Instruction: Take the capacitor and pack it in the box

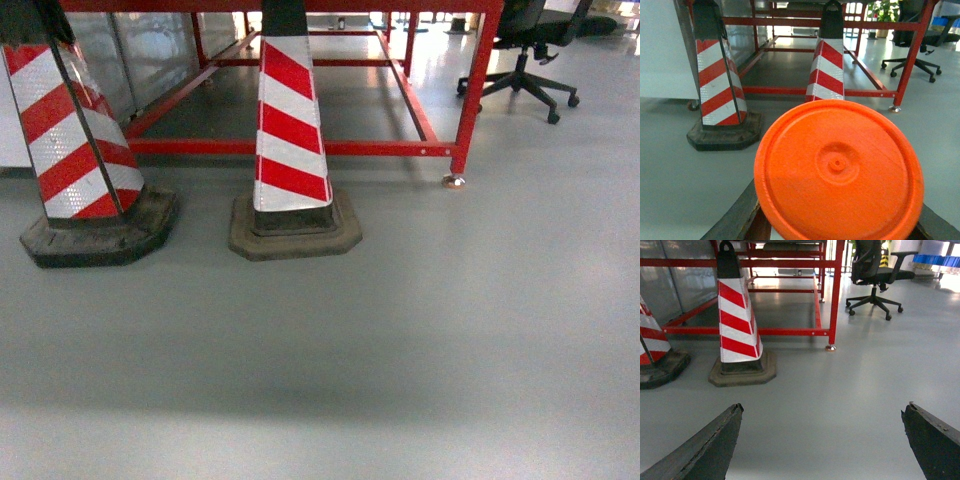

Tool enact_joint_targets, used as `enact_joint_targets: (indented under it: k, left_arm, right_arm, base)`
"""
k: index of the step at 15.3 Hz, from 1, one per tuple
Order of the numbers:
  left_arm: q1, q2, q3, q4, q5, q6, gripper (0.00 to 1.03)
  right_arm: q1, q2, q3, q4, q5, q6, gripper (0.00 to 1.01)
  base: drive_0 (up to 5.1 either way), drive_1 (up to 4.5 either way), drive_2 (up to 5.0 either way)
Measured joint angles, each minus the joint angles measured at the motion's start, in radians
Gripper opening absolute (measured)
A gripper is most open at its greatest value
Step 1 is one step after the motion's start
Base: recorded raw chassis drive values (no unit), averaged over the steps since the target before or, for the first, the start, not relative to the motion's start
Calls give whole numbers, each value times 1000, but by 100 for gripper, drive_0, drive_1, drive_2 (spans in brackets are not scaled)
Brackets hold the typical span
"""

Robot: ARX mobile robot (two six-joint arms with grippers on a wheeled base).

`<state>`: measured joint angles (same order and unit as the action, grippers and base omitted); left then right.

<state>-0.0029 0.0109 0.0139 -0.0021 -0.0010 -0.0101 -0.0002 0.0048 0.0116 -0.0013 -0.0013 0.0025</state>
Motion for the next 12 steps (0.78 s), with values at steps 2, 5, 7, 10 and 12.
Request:
enact_joint_targets:
  k: [2, 5, 7, 10, 12]
  left_arm:
    - [0, 0, 0, -3, 1, 0, 44]
    - [0, 0, 0, -4, 0, 0, 44]
    - [0, 0, 0, -4, 1, 0, 44]
    - [0, 0, 0, -5, 0, 0, 44]
    - [0, 0, 0, -5, 1, 0, 44]
  right_arm:
    - [0, 0, 0, -3, 0, 0, 98]
    - [0, 0, 0, -4, 1, 0, 98]
    - [0, 0, 0, -3, 1, 0, 98]
    - [0, 0, 0, -2, 1, 0, 98]
    - [0, 0, 0, -4, 1, 0, 98]
  base:
    - [5, 417, -407]
    - [4, 416, -408]
    - [15, 428, -397]
    - [13, 424, -398]
    - [11, 418, -397]
